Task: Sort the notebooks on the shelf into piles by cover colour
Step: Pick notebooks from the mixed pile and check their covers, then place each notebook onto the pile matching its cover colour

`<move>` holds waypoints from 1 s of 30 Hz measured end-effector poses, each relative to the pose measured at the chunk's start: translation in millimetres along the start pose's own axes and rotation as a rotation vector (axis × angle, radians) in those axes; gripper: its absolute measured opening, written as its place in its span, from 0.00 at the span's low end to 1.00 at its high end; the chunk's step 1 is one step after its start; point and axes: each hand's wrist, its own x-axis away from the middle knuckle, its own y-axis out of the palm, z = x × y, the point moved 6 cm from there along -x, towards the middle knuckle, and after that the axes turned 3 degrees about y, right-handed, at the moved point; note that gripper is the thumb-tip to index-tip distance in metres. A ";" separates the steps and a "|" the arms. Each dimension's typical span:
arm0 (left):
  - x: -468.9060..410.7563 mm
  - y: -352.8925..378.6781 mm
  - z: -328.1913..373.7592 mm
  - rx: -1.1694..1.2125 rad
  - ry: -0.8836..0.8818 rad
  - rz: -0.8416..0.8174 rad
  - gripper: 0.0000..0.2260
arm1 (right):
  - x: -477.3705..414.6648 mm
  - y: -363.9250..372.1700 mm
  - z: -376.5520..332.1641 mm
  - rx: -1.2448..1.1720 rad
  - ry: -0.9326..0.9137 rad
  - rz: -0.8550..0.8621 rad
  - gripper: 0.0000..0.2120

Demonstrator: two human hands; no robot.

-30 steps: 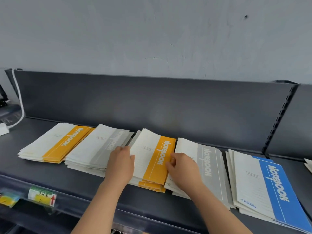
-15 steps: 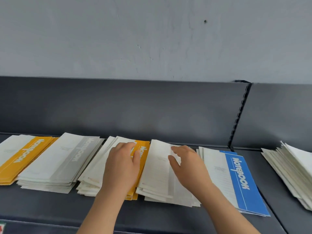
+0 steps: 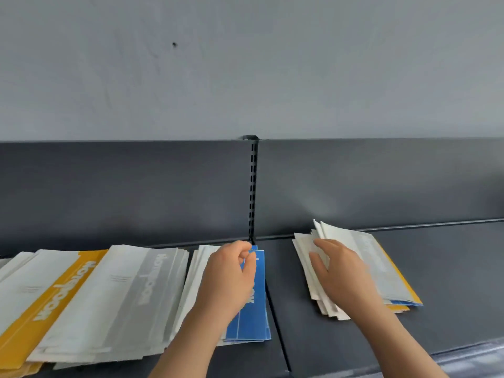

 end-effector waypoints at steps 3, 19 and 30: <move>-1.4 43.9 28.8 0.075 0.008 -0.064 0.08 | -3.4 -14.7 48.4 0.034 0.063 -0.011 0.16; -10.1 162.6 82.0 -0.118 -0.018 -0.154 0.20 | -0.3 -16.4 156.2 -0.030 -0.064 -0.086 0.12; -10.4 152.6 68.6 -0.030 -0.237 -0.062 0.04 | 3.4 -20.6 161.1 -0.166 -0.099 -0.089 0.10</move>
